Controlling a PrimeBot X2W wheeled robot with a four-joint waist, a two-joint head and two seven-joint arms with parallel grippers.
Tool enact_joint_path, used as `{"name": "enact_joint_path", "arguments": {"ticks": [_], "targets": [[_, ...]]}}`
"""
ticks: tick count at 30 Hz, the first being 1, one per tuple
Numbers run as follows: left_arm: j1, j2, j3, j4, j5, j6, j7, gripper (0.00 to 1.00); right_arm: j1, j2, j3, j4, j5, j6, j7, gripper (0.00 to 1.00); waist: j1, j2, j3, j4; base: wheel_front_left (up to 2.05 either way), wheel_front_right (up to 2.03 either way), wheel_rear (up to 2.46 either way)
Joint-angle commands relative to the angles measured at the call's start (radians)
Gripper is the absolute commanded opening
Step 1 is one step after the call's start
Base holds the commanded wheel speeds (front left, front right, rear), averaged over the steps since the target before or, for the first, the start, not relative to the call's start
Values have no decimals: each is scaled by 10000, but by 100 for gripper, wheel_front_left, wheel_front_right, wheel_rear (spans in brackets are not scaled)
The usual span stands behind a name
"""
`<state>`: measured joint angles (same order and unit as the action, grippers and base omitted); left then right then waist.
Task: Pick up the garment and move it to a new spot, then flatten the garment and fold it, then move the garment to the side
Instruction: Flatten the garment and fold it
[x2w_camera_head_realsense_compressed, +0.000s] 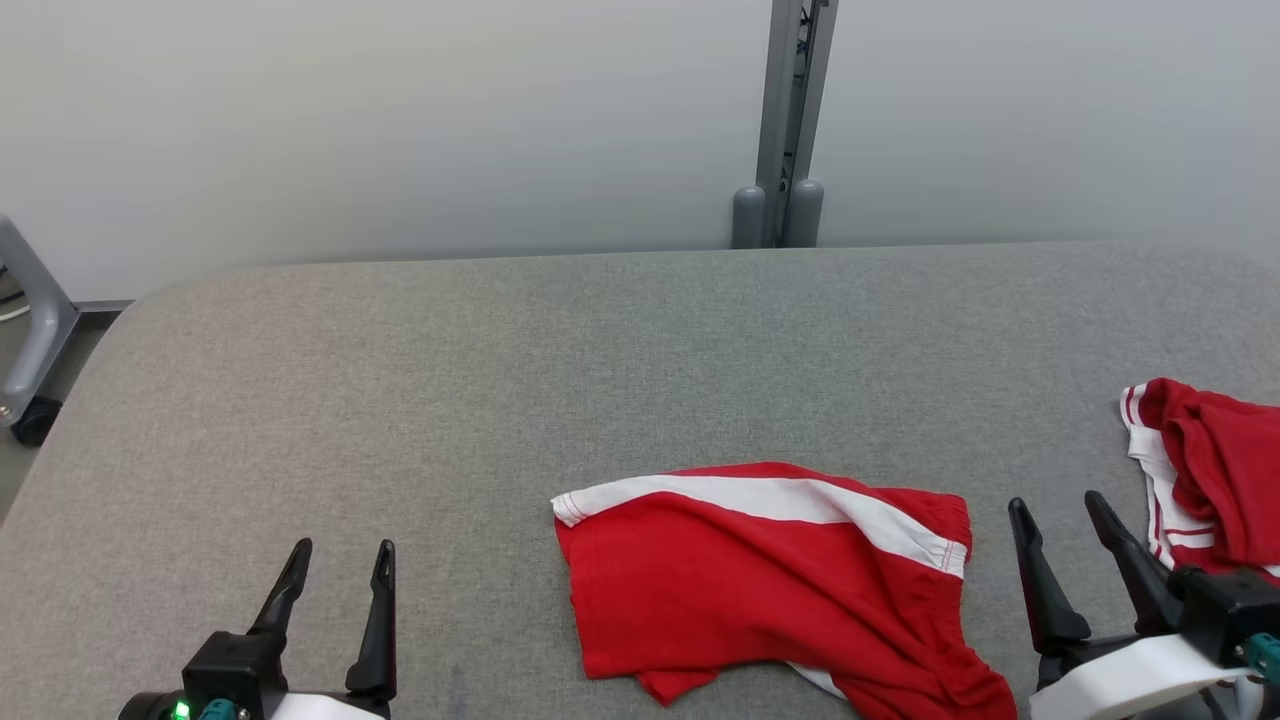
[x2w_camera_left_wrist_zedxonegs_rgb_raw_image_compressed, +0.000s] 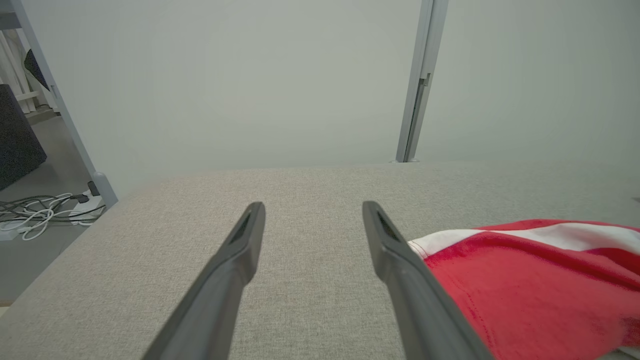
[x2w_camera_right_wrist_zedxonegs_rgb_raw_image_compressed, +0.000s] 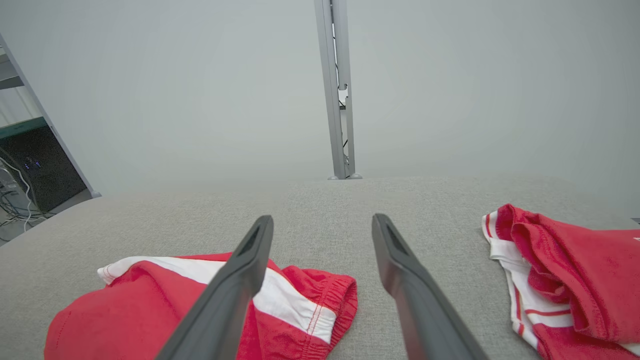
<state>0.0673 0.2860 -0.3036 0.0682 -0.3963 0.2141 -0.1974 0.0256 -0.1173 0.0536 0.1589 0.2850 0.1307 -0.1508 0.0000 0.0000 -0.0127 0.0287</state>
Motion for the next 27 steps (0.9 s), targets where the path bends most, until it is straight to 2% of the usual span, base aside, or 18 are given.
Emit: {"name": "enact_joint_path", "arguments": {"ticks": [1, 5, 13, 25, 27], "targets": [[158, 100, 62, -115, 18, 128, 28, 100, 105, 52, -221, -454, -331, 1, 166, 100, 0, 0, -106, -50, 0, 0, 0], [337, 158, 17, -269, 83, 249, 149, 100, 299, 179, -464, -1172, -784, 1, 568, 100, 0, 0, -192, -55, 0, 0, 0], [483, 225, -35, -467, 16, 332, 270, 100, 683, 326, -557, -1918, -953, 1, 1021, 100, 0, 0, -207, -32, 0, 0, 0], [185, 238, -183, -388, -28, 350, 501, 100, 767, 460, -594, -2188, -907, 1, 1194, 100, 0, 0, -109, -35, 0, 0, 0], [-137, 165, -293, -311, -70, 198, 642, 100, 677, 470, -590, -2210, -889, 1, 1212, 100, 0, 0, -21, -50, 0, 0, 0]]}}
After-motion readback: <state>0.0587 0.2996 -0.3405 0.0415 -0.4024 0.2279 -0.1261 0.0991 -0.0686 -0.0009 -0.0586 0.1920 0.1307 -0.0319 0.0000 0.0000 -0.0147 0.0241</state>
